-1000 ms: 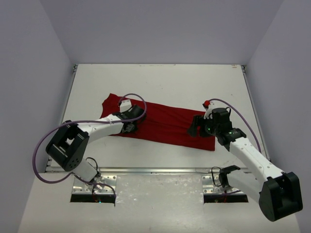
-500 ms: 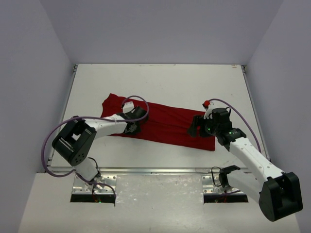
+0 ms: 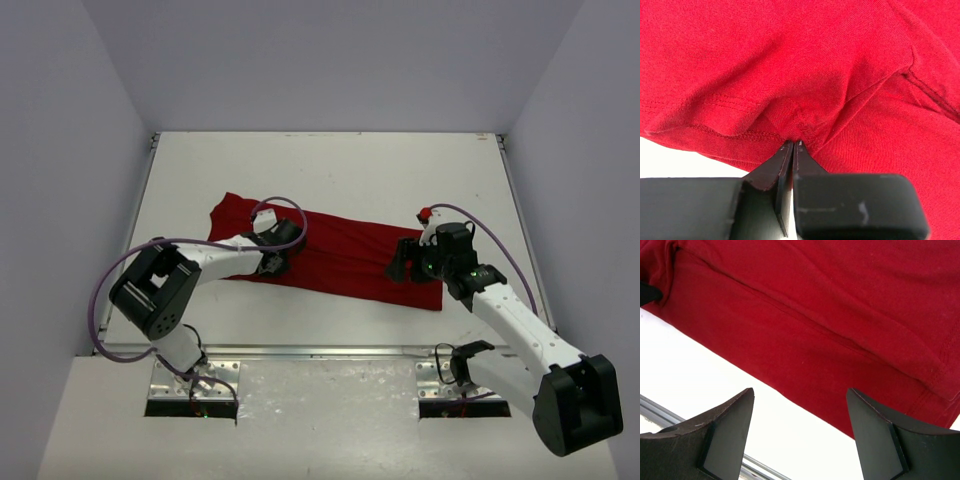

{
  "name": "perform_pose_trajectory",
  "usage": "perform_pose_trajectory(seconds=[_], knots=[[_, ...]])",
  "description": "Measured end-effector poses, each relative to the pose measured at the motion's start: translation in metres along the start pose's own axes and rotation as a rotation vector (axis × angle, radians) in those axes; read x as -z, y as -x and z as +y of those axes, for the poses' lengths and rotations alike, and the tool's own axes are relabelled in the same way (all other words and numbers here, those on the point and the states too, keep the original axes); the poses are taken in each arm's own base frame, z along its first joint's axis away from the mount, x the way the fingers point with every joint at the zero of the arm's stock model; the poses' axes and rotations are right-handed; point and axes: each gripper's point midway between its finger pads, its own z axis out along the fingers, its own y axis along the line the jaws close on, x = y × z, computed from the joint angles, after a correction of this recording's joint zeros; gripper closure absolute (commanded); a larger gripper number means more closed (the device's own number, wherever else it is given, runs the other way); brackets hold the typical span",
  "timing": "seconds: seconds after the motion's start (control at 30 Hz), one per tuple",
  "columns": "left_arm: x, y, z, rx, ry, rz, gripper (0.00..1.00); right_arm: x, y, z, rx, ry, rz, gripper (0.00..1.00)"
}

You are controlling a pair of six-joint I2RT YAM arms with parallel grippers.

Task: Fold and stack the t-shirts
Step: Fold the other side of the tshirt into a rectangle

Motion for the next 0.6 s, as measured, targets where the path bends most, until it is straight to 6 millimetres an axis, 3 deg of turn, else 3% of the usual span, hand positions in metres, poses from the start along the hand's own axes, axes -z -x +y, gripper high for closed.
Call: perform_pose_trajectory(seconds=[0.2, 0.3, 0.4, 0.5, 0.6], knots=[[0.0039, 0.0024, -0.0024, 0.003, -0.013, -0.009, 0.99, -0.0002, -0.0007, -0.0002, 0.0, 0.0, 0.001, 0.25], [0.0049, 0.001, -0.0037, -0.003, -0.015, -0.01, 0.92, -0.0002, -0.0008, -0.0002, 0.0, 0.0, 0.002, 0.25], [0.0056, 0.0001, -0.005, -0.007, -0.019, -0.01, 0.91, -0.0002, -0.0007, -0.0003, 0.0, 0.0, 0.001, 0.25], [0.0058, -0.0001, -0.0053, -0.008, -0.02, -0.011, 0.81, -0.0001, -0.0008, -0.0003, 0.0, -0.001, 0.002, 0.25], [0.0057, 0.0, -0.0058, -0.004, -0.021, -0.011, 0.94, 0.0, -0.0007, -0.0002, 0.0, 0.0, 0.001, 0.25]])
